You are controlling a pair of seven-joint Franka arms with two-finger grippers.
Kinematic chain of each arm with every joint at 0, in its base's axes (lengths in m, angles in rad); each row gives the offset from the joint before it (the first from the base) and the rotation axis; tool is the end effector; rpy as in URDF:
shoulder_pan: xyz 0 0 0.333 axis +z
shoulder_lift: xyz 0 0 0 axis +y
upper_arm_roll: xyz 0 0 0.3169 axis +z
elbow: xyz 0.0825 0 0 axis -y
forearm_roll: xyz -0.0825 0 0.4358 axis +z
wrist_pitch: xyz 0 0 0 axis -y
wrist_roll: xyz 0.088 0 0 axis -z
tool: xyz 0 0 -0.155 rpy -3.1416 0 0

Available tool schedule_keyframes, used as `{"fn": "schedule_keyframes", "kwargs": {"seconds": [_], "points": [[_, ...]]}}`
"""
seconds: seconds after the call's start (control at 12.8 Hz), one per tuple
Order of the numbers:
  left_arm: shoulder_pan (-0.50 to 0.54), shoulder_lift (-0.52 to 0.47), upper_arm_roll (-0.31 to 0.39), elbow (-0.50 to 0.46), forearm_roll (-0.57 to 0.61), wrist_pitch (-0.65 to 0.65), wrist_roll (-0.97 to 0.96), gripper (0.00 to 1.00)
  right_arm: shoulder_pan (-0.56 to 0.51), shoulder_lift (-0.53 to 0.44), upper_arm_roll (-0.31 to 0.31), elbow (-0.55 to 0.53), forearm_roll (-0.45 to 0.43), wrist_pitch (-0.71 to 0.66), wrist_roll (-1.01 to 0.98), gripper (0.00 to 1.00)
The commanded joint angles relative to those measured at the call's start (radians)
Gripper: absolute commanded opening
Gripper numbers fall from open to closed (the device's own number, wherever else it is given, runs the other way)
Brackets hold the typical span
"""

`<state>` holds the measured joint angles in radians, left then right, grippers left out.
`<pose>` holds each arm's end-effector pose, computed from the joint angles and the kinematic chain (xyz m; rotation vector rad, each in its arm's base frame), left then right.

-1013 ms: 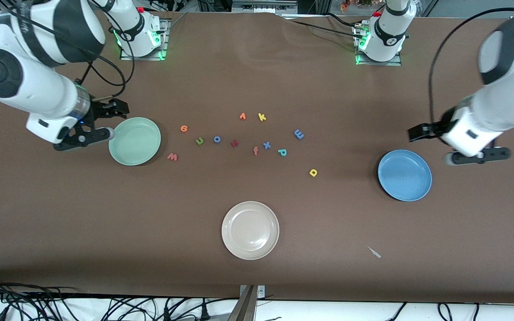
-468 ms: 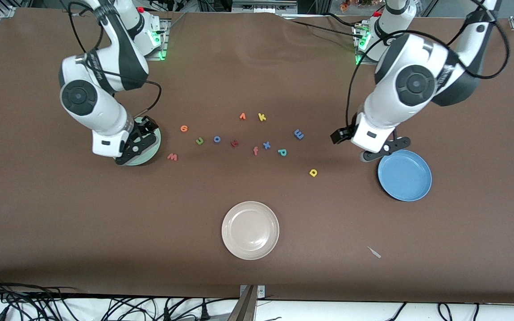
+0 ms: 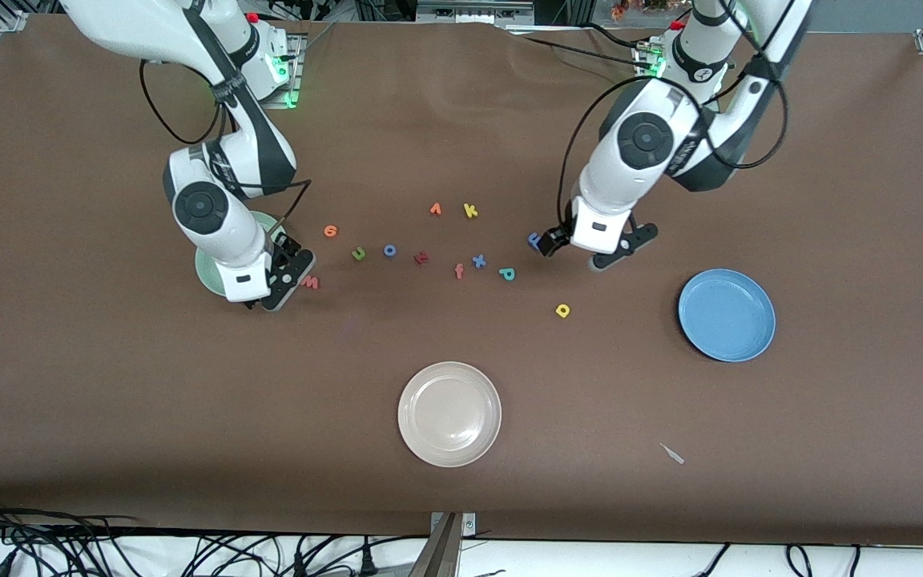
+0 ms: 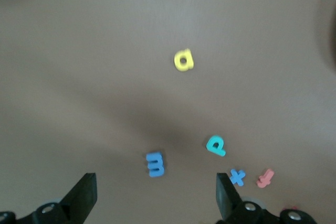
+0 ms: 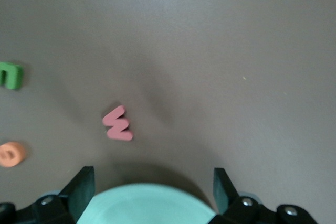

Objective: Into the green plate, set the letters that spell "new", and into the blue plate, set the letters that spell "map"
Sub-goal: 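Lower the right gripper onto the pink w while the left gripper reaches letters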

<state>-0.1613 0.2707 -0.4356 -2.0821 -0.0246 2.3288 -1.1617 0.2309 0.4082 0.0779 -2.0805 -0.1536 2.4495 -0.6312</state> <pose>0.5091 -0.3517 0.2264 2.9196 0.8964 -0.1541 0.5859 0.1841 0.1376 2.6642 1.5509 -0.0713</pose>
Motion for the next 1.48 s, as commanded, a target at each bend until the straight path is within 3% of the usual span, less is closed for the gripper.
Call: {"fn": "schedule_keyframes", "kwargs": {"seconds": [0.0, 0.31, 0.47, 0.78, 1.17, 1.32, 1.4], "points": [[-0.067, 0.060, 0.003, -0.041, 0.056, 0.128, -0.132, 1.00, -0.001, 0.040, 0.005, 0.007, -0.030, 0.064, -0.097, 1.00], [-0.081, 0.175, 0.001, -0.052, 0.259, 0.207, -0.317, 1.00, 0.001, 0.046, 0.025, -0.053, -0.027, 0.139, -0.210, 0.99], [-0.084, 0.225, 0.001, -0.052, 0.272, 0.241, -0.340, 1.00, -0.001, 0.058, 0.029, -0.081, -0.027, 0.207, -0.206, 0.99], [-0.090, 0.251, 0.001, -0.052, 0.273, 0.241, -0.342, 0.97, 0.007, 0.069, 0.033, -0.081, -0.027, 0.209, -0.205, 0.98], [-0.089, 0.277, 0.005, -0.046, 0.299, 0.241, -0.345, 0.71, 0.008, 0.080, 0.034, -0.081, -0.027, 0.209, -0.205, 0.46], [-0.087, 0.277, 0.006, -0.046, 0.299, 0.239, -0.345, 0.52, 0.008, 0.072, 0.033, -0.078, -0.027, 0.204, -0.212, 0.21], [-0.087, 0.277, 0.006, -0.046, 0.299, 0.239, -0.345, 0.43, 0.008, 0.069, 0.034, -0.078, -0.027, 0.203, -0.211, 0.15]]}}
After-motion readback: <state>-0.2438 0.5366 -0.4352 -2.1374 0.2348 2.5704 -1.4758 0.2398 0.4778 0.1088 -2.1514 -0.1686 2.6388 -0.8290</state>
